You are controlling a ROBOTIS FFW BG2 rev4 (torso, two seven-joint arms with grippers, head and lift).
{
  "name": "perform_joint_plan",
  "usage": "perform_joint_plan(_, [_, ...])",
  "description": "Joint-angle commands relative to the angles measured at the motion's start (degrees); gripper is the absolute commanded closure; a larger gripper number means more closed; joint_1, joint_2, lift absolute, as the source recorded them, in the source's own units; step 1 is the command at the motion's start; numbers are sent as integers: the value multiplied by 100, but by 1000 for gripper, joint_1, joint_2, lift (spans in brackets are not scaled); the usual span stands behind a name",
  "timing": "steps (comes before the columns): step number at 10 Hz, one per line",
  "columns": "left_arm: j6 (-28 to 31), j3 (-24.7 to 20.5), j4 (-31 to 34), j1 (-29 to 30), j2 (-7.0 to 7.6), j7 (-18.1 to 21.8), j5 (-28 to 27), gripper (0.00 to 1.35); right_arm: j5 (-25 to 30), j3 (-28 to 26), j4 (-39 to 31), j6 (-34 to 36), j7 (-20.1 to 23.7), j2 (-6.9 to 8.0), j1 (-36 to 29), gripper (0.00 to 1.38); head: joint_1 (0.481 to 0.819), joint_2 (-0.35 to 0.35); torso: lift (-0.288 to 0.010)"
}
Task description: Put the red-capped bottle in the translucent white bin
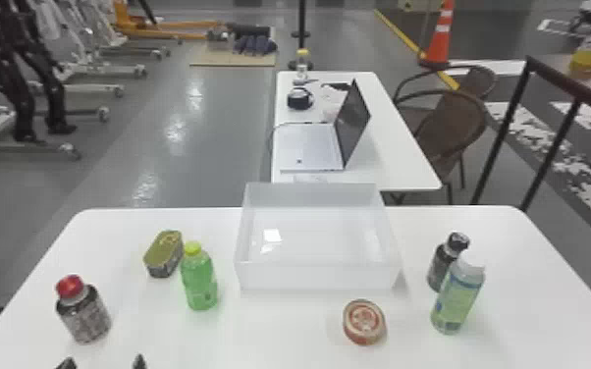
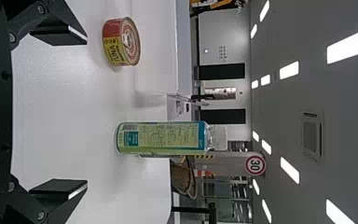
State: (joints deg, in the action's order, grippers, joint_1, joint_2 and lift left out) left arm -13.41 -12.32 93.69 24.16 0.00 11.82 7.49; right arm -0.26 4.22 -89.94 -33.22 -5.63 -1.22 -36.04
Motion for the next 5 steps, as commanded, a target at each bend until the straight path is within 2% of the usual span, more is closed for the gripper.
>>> perform_joint_plan(1, [14, 11, -88, -166, -15, -356, -177, 104, 0, 0, 11, 0, 0, 17, 9, 202, 549, 0, -100])
perform_joint_plan(2, [-48, 55, -299, -316, -15, -619, -116, 104, 0, 0, 11, 0, 0, 26, 18, 202, 549, 0, -100])
perform_joint_plan(5, [-197, 72, -906, -949, -15, -848, -283, 104, 0, 18, 29, 0, 0, 26, 44, 202, 549, 0, -100])
